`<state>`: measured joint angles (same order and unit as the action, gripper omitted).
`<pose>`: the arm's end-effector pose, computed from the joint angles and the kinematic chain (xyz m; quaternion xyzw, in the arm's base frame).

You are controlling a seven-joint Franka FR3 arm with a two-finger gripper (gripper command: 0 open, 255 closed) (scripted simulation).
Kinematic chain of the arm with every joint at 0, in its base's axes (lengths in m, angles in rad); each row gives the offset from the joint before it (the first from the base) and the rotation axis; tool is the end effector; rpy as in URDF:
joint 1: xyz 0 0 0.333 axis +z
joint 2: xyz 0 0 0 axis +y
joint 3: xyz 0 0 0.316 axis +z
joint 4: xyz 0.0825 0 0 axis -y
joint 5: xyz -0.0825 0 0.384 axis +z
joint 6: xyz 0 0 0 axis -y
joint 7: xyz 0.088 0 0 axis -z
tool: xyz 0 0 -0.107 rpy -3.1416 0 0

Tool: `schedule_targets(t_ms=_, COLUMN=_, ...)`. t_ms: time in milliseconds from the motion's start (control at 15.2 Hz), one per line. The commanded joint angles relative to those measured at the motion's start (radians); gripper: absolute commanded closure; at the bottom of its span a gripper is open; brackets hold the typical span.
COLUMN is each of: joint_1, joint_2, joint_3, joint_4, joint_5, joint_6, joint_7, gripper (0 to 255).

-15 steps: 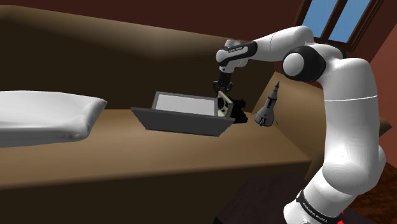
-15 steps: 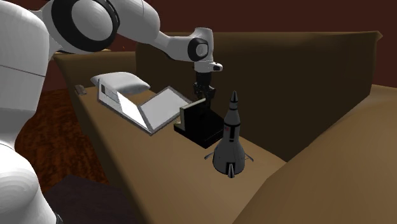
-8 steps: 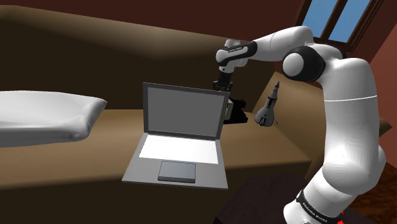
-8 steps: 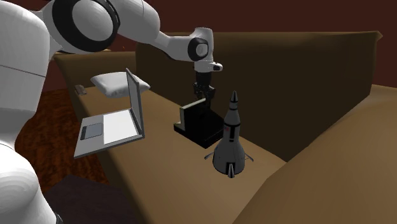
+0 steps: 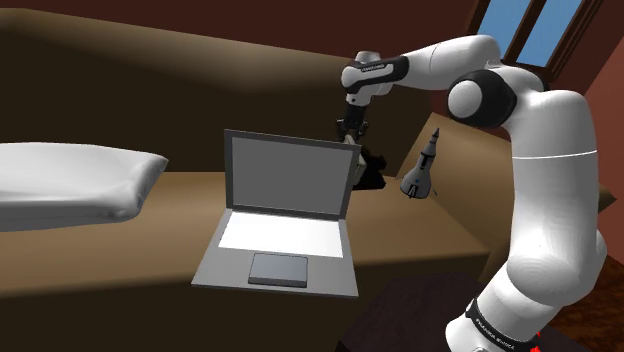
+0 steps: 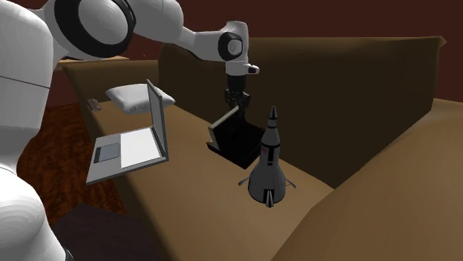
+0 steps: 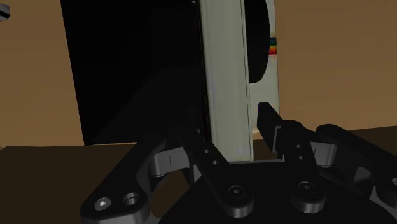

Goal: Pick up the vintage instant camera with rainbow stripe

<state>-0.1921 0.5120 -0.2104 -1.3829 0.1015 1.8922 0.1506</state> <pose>0.6609 -0.2431 0.4225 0.9613 -0.2754 0.0038 0.0035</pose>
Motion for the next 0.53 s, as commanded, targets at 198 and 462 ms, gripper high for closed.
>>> schedule_targets(t_ms=198, joint_1=-0.006, joint_2=-0.001, joint_3=-0.002, joint_4=0.073, joint_5=-0.001, joint_6=-0.068, joint_7=0.0, gripper=255)
schedule_targets(t_ms=462, joint_1=-0.007, joint_2=-0.002, joint_3=-0.003, joint_4=0.101, joint_5=-0.002, joint_6=-0.097, joint_7=0.001, gripper=255)
